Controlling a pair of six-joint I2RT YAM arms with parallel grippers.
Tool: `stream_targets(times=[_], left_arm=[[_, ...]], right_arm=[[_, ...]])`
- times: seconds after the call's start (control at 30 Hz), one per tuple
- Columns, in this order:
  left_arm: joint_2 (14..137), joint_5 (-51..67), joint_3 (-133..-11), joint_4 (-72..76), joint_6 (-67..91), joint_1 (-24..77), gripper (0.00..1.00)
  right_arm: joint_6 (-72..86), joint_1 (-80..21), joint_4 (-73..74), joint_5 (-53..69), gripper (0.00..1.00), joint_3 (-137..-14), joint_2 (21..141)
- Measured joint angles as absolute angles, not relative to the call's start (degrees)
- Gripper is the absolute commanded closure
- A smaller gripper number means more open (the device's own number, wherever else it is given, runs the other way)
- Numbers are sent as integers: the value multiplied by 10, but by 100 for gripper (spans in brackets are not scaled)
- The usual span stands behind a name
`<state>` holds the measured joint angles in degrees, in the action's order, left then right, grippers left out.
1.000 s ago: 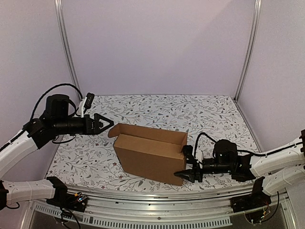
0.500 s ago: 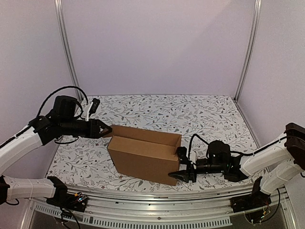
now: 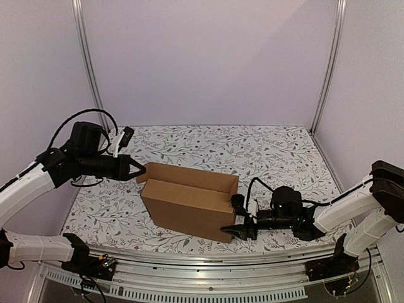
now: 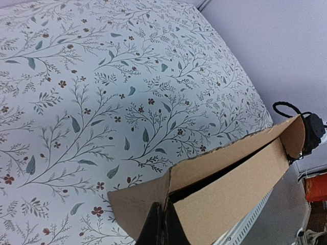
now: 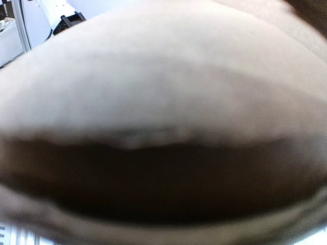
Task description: Fold the paper box
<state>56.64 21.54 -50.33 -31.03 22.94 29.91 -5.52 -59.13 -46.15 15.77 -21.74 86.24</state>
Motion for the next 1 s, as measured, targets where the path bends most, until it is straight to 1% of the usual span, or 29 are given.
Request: stream_targets(times=[0.37, 0.47, 0.53, 0.63, 0.73, 0.8, 0.83, 1.0], left_arm=[[561, 169, -509, -321, 265, 333, 100], [551, 150, -504, -320, 283, 349, 100], [543, 136, -500, -320, 293, 359, 100], [533, 117, -496, -320, 306, 371, 100], [523, 94, -486, -312, 319, 385, 100], [516, 80, -478, -304, 326, 394, 100], [514, 76, -476, -303, 327, 397, 100], [502, 48, -465, -296, 336, 411, 100]], right_arm=[[-77, -607, -471, 110, 68, -215, 874], [-80, -612, -477, 97, 66, -213, 879], [-82, -615, -482, 92, 61, -213, 883], [-84, -618, -491, 85, 57, -213, 889], [-84, -619, -498, 83, 45, -213, 893], [-84, -620, -499, 80, 33, -213, 894], [-84, -620, -499, 78, 28, -213, 893], [-59, -617, -481, 21, 16, -213, 883]])
